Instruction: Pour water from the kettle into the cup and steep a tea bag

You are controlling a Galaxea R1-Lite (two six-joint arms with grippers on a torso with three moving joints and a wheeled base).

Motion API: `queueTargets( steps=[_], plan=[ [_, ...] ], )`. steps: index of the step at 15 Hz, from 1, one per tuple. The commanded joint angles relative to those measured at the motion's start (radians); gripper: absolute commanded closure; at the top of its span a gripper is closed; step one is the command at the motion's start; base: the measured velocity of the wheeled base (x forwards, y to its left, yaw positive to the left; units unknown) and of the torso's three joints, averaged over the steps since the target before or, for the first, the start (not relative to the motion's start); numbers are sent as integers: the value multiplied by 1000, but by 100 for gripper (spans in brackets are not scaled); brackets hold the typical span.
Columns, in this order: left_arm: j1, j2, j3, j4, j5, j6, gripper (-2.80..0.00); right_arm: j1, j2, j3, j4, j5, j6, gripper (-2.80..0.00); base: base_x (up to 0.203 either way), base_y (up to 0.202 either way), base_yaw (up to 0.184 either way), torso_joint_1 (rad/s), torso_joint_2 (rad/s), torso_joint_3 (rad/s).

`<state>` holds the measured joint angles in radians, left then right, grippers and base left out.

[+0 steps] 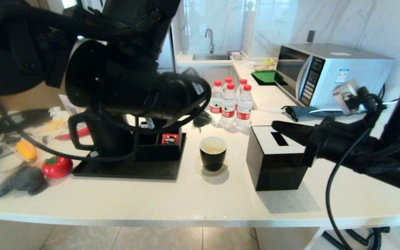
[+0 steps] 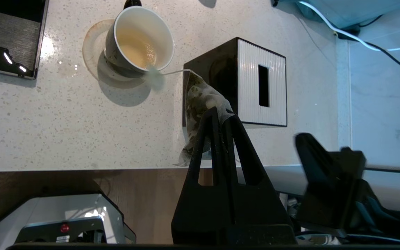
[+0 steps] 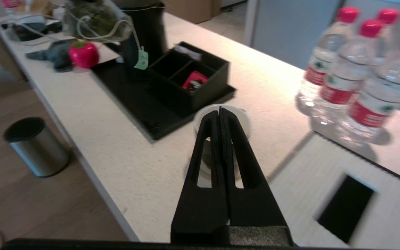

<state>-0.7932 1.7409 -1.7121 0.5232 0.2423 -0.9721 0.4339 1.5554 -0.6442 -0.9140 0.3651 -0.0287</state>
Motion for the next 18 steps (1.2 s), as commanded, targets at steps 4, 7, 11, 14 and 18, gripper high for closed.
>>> queueTargets(
  steps=[4, 7, 11, 14, 18],
  plan=[
    [3, 14, -9, 1, 2, -6, 0, 60, 127, -57, -40, 82, 2, -280, 0, 0, 0, 0, 0, 0],
    [3, 43, -56, 4, 2, -11, 0, 60, 156, -57, -90, 112, 2, -280, 0, 0, 0, 0, 0, 0],
    [-1, 66, -98, 6, 2, -11, 0, 68, 170, -60, -103, 112, -2, -280, 0, 0, 0, 0, 0, 0],
    [-6, 63, -99, 8, 2, -13, 0, 87, 201, -109, -103, 112, -1, -280, 0, 0, 0, 0, 0, 0],
    [-8, 55, -103, 20, 2, -13, 0, 115, 272, -204, -102, 112, 0, -280, 0, 0, 0, 0, 0, 0]
  ],
)
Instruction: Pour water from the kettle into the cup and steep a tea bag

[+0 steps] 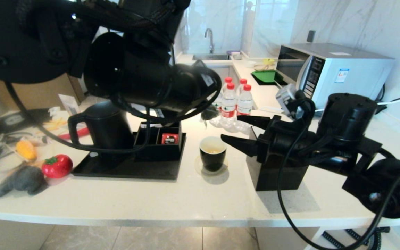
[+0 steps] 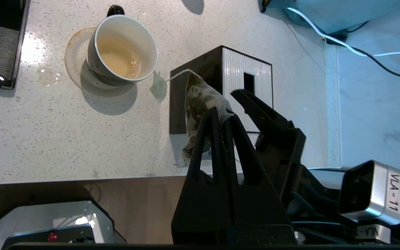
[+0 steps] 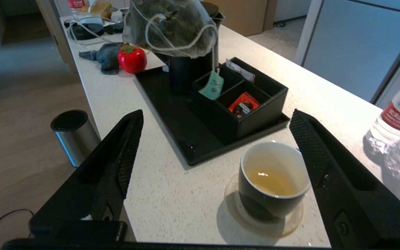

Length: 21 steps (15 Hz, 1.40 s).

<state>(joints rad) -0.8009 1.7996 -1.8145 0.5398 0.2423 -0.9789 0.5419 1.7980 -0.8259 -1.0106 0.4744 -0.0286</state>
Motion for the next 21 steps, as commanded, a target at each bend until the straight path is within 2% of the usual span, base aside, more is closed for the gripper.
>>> queueTargets(
  steps=[1, 9, 21],
  plan=[
    [0, -5, 0, 3, 2, -6, 0, 15, 42, -40, -6, 3, -1, -280, 0, 0, 0, 0, 0, 0],
    [-25, -13, -25, 8, 3, -17, 0, 68, 127, -118, -20, 3, 4, -280, 0, 0, 0, 0, 0, 0],
    [-44, -11, -34, 31, 5, -53, 0, 85, 193, -222, -42, 4, 7, -280, 0, 0, 0, 0, 0, 0]
  ],
)
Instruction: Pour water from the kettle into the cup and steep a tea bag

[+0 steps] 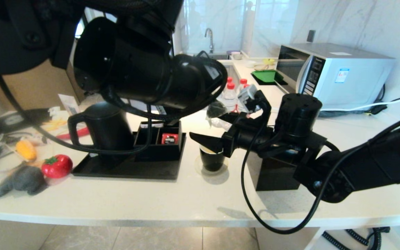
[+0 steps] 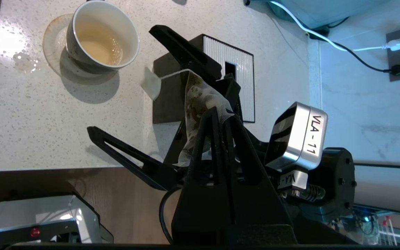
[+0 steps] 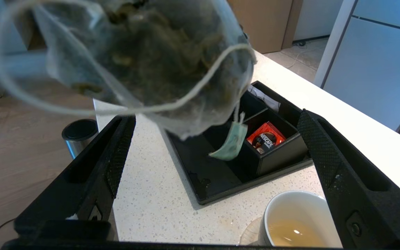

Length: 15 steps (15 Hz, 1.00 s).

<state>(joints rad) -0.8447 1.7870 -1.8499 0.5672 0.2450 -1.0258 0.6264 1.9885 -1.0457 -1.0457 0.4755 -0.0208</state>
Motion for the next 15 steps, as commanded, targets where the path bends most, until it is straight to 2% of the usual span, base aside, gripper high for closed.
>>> queueTargets(
  steps=[1, 5, 6, 15],
  plan=[
    [-1, 2, 1, 3, 2, -7, 0, 1, 3, -2, -3, 3, -1, -280, 0, 0, 0, 0, 0, 0],
    [1, 2, 3, 3, 2, -7, 0, 1, 3, -2, -3, 5, -1, -280, 0, 0, 0, 0, 0, 0],
    [1, 2, 3, 3, 2, -7, 0, 1, 3, -2, -2, 5, 1, 0, 0, 0, 0, 0, 0, 0],
    [0, 3, 12, 5, 2, -7, 0, 1, 12, -2, -13, 3, -1, 0, 0, 0, 0, 0, 0, 0]
  ],
)
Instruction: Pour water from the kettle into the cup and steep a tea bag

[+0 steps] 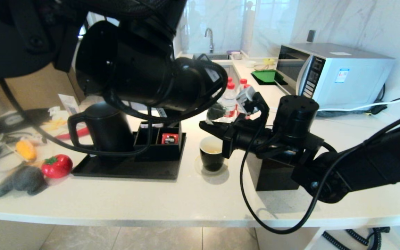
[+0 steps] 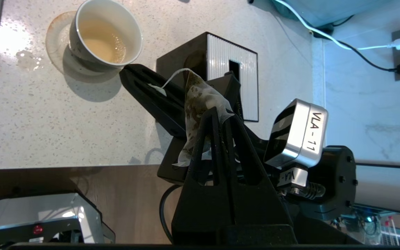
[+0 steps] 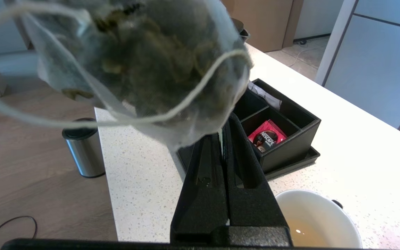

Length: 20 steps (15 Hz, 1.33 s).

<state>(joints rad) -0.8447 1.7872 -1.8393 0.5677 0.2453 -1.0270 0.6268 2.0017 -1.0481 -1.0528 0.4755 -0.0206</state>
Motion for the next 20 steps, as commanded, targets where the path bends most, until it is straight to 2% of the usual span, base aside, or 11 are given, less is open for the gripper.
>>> queueTargets(
  steps=[1, 7, 12, 20],
  plan=[
    [1, 4, 3, 5, 2, -5, 0, 1, -1, 0, -6, 3, -1, 0, 0, 0, 0, 0, 0, 0],
    [1, 11, 5, 9, 2, -9, 0, 1, -3, -1, -6, 3, -1, 0, 0, 0, 0, 0, 0, 0],
    [1, 17, 6, 35, 3, -54, 0, 1, -6, 0, -6, 2, -1, 0, 0, 0, 0, 0, 0, 0],
    [3, 18, 32, 69, 3, -57, 0, 0, -11, 2, -3, -2, -1, 0, 0, 0, 0, 0, 0, 0]
  ],
)
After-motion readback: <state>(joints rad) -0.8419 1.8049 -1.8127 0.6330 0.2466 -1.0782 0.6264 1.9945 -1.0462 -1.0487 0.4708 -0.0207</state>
